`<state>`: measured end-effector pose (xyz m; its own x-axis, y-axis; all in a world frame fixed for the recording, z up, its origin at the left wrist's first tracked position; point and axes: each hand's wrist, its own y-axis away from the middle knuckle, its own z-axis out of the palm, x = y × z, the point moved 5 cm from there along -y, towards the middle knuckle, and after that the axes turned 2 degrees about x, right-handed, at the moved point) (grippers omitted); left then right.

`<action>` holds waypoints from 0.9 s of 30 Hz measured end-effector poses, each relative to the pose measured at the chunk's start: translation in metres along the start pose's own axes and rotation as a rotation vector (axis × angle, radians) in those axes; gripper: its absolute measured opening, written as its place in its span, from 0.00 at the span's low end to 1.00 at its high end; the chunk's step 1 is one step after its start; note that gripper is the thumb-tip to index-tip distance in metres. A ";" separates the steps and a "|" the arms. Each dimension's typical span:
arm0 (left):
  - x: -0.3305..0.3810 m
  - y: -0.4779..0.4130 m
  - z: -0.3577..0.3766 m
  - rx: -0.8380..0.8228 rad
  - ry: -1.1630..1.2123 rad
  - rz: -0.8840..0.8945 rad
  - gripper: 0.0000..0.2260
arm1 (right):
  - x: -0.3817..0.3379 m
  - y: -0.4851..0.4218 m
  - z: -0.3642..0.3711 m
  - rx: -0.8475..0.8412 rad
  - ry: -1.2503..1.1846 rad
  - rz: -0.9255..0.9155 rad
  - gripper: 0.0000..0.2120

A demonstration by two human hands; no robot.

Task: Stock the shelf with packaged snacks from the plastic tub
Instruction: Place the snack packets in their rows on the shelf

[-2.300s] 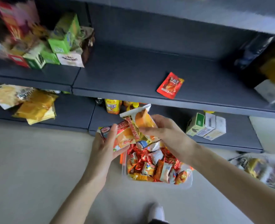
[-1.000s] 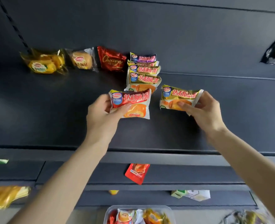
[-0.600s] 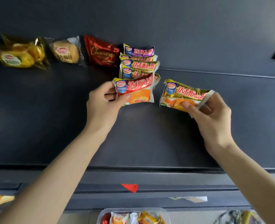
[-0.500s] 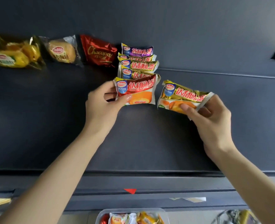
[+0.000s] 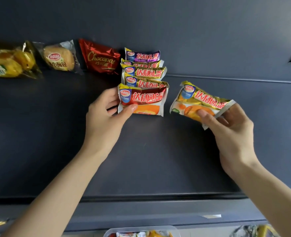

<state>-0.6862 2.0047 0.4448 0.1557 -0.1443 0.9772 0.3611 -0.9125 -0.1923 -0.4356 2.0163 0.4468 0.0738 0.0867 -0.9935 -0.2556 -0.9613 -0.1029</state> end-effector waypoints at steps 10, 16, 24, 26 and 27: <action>-0.002 0.001 0.001 -0.028 0.057 -0.003 0.08 | 0.014 -0.121 0.026 0.086 0.148 -0.037 0.26; -0.003 0.000 0.002 -0.035 0.045 -0.017 0.08 | 0.020 -0.166 0.064 0.010 0.240 -0.070 0.25; -0.002 0.001 0.002 -0.032 0.018 -0.024 0.11 | 0.029 -0.169 0.071 0.036 0.198 -0.073 0.25; -0.002 0.000 0.001 -0.024 0.015 -0.027 0.12 | 0.030 -0.170 0.071 0.035 0.199 -0.065 0.24; -0.002 0.000 0.001 -0.019 0.014 -0.028 0.12 | 0.029 -0.170 0.071 0.036 0.201 -0.060 0.24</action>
<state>-0.6855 2.0053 0.4425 0.1328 -0.1239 0.9834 0.3472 -0.9235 -0.1632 -0.4581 2.2005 0.4317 0.2802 0.0864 -0.9561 -0.2789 -0.9457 -0.1672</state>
